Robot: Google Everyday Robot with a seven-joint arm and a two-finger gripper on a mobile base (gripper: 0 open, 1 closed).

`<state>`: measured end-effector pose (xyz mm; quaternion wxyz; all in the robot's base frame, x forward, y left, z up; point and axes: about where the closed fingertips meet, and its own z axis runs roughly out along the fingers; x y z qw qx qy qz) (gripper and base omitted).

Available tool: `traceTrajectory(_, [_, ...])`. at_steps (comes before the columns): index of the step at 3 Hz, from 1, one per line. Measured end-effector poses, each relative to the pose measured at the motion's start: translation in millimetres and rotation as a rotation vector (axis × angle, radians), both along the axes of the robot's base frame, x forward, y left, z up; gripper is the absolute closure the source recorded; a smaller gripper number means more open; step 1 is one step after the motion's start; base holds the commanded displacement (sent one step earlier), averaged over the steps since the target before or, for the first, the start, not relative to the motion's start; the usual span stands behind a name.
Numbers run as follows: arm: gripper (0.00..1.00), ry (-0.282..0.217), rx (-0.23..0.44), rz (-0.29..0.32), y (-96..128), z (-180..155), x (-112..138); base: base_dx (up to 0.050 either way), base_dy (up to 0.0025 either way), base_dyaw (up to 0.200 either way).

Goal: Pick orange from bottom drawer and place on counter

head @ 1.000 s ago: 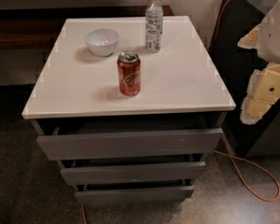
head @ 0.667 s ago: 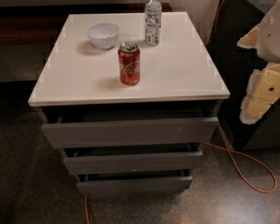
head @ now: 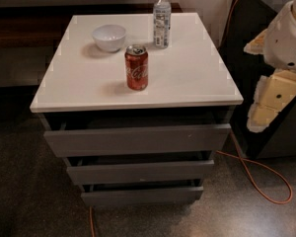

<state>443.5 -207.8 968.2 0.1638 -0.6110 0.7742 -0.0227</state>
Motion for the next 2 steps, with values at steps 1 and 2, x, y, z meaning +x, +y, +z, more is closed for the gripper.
traceTrajectory(1, [0.00,0.018,0.039,0.055,12.0,-26.1,-1.9,0.000,0.00000,0.000])
traceTrajectory(2, [0.00,0.034,0.058,0.129,23.9,-64.1,-6.4,0.000,0.00000,0.000])
